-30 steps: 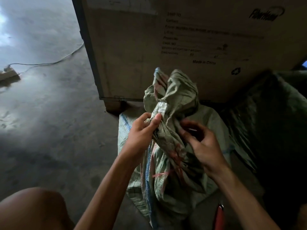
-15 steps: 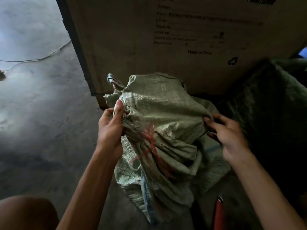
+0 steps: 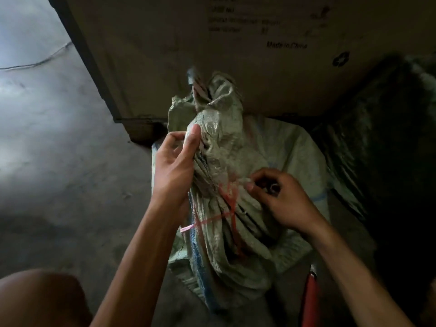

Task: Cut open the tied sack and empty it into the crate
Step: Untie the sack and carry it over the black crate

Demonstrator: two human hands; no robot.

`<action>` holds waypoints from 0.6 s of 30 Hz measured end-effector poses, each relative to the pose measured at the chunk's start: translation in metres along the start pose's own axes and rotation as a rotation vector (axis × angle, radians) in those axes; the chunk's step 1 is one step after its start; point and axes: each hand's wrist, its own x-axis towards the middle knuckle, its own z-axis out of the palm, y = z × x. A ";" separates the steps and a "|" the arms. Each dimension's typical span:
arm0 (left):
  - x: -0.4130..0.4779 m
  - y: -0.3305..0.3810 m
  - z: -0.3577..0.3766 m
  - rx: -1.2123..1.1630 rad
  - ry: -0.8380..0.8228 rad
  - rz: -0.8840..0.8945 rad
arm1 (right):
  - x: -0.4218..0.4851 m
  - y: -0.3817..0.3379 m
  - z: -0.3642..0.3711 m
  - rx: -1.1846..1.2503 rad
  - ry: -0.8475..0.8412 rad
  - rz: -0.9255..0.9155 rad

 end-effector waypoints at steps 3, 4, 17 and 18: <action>0.015 -0.008 -0.001 0.024 0.084 -0.015 | 0.018 0.030 -0.030 0.043 0.318 0.126; 0.021 -0.011 0.001 0.022 0.102 -0.039 | 0.021 0.039 -0.039 0.082 0.374 0.161; 0.021 -0.030 0.018 0.535 0.054 -0.627 | 0.016 0.003 -0.037 1.058 0.181 0.629; 0.014 -0.023 0.027 0.467 0.055 -0.639 | 0.011 -0.013 -0.044 1.042 0.146 0.597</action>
